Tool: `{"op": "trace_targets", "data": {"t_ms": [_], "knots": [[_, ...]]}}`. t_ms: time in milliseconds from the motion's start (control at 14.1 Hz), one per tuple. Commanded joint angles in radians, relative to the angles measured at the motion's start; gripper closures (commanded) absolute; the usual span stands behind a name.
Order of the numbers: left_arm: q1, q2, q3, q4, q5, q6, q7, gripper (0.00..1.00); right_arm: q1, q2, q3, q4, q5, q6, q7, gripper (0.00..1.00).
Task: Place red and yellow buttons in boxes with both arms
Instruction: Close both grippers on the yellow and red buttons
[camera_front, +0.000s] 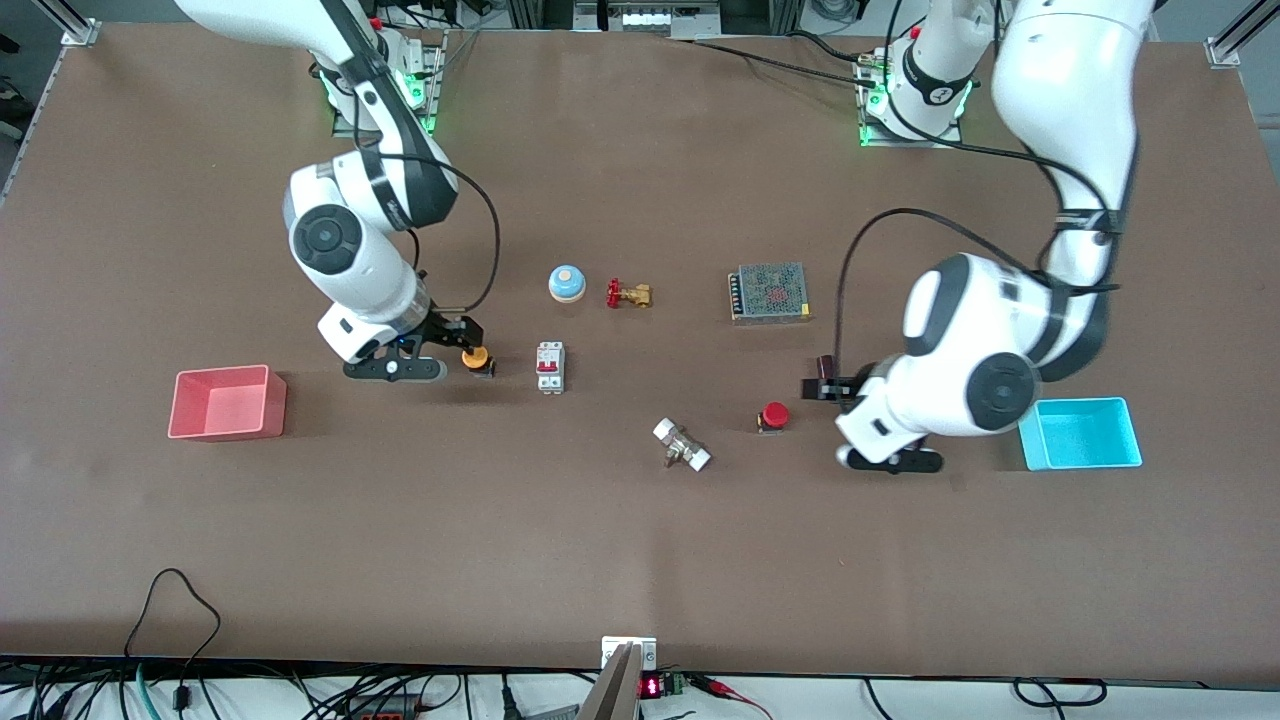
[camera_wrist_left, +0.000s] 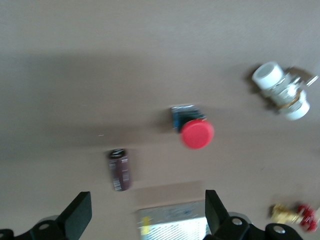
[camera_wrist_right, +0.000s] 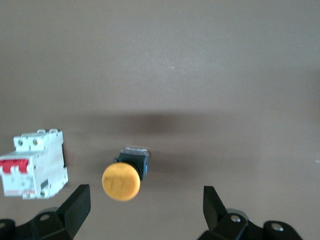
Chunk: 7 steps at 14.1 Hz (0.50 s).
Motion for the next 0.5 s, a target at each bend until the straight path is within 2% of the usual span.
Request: {"op": "trace_targets", "data": {"t_ms": [0,425], "knots": [[-0.043,0.044,0.025,0.03,-0.021,0.077,-0.067,0.0,0.005,0.035,-0.003,0.014,-0.005,0.026,0.068,0.0],[-0.068,0.093,0.025,-0.016,-0.056,0.283,-0.078,0.0,0.04,0.08,-0.003,0.04,-0.008,0.04,0.069,0.0]]}}
